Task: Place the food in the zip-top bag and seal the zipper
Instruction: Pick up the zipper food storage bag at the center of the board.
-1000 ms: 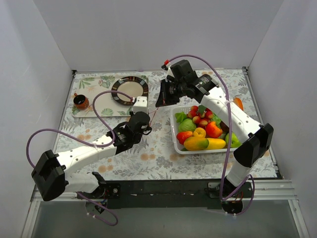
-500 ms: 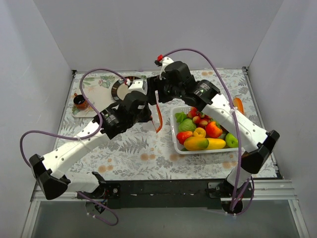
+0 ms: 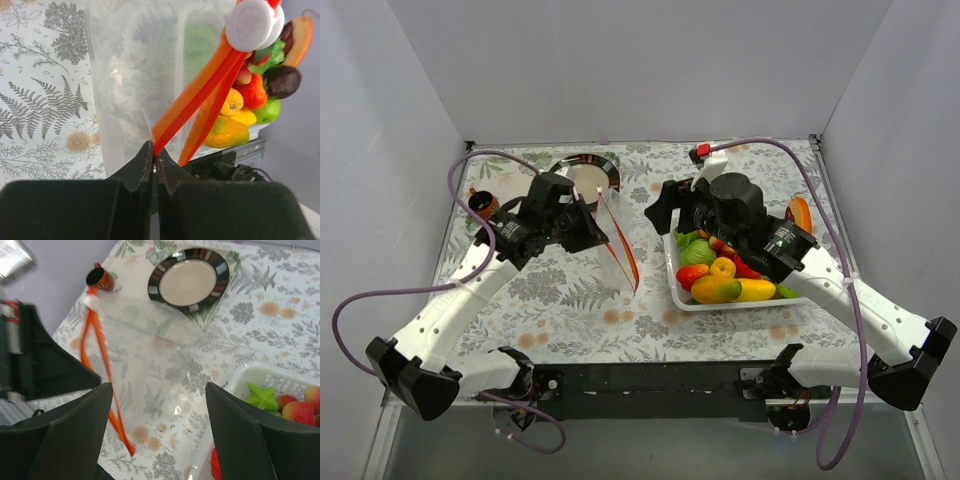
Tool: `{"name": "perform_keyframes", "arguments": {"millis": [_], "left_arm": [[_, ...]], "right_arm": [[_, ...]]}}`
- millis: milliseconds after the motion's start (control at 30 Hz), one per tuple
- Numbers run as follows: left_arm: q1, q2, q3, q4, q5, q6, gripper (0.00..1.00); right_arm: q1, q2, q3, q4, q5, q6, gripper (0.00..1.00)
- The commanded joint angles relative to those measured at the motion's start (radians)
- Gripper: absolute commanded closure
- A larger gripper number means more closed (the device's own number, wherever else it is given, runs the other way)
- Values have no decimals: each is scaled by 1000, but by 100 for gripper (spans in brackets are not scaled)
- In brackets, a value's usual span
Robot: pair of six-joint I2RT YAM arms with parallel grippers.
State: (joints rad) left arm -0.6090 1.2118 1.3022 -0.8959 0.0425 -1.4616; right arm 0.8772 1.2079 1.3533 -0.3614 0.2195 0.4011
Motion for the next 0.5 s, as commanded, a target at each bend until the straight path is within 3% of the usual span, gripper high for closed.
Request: {"name": "perform_keyframes", "arguments": {"millis": [0,200,367,467], "left_arm": [[118,-119,-15,38,114,-36,100],[285,-133,57,159,325,-107,100],[368,-116,45,313,502,-278,100],[393,-126,5,457,584,-380,100]], "right_arm": [[2,-54,-149,147,-12,15,19],[0,-128,-279,238,-19,-8,30],[-6,-229,-410,411,-49,-50,29],[-26,-228,-431,424,-74,-16,28]]}}
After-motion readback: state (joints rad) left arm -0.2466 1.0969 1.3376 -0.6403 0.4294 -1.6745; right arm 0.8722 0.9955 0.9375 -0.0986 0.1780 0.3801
